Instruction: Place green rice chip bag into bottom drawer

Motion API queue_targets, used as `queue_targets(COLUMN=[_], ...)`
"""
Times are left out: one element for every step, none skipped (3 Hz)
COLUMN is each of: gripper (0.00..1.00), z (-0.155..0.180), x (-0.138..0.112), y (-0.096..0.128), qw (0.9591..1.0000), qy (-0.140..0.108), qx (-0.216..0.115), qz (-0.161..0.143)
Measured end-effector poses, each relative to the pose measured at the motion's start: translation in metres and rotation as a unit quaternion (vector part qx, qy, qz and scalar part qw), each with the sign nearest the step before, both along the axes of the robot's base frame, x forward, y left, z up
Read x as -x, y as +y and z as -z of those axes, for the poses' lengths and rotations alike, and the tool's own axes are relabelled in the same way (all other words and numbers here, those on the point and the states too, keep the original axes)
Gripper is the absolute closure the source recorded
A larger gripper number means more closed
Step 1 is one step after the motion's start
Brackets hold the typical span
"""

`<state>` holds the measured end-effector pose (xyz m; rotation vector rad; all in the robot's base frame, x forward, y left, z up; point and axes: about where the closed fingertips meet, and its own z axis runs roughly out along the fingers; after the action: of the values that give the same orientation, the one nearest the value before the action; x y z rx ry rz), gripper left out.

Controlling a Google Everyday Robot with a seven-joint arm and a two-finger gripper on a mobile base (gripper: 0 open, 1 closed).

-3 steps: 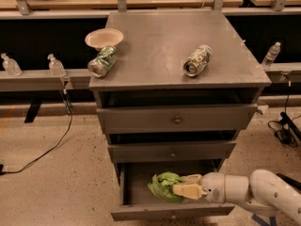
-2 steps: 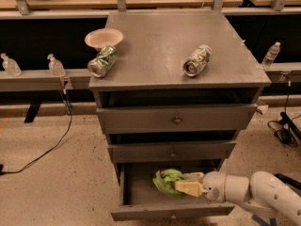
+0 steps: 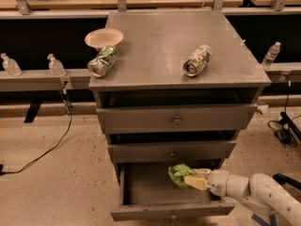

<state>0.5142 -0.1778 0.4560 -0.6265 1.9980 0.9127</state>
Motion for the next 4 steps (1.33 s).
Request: queue_targets(gripper=[1.0, 1.0, 1.0, 0.84], z=[0.041, 0.08, 0.103, 0.104], x=[-0.025, -0.041, -0.05, -0.05], y=[-0.018, -0.032, -0.04, -0.039], qw=[0.9994, 0.9967, 0.9942, 0.9941], qy=[-0.008, 0.001, 0.007, 0.008], qx=[0.034, 0.079, 0.105, 0.105], qz=[0.01, 0.019, 0.026, 0.024])
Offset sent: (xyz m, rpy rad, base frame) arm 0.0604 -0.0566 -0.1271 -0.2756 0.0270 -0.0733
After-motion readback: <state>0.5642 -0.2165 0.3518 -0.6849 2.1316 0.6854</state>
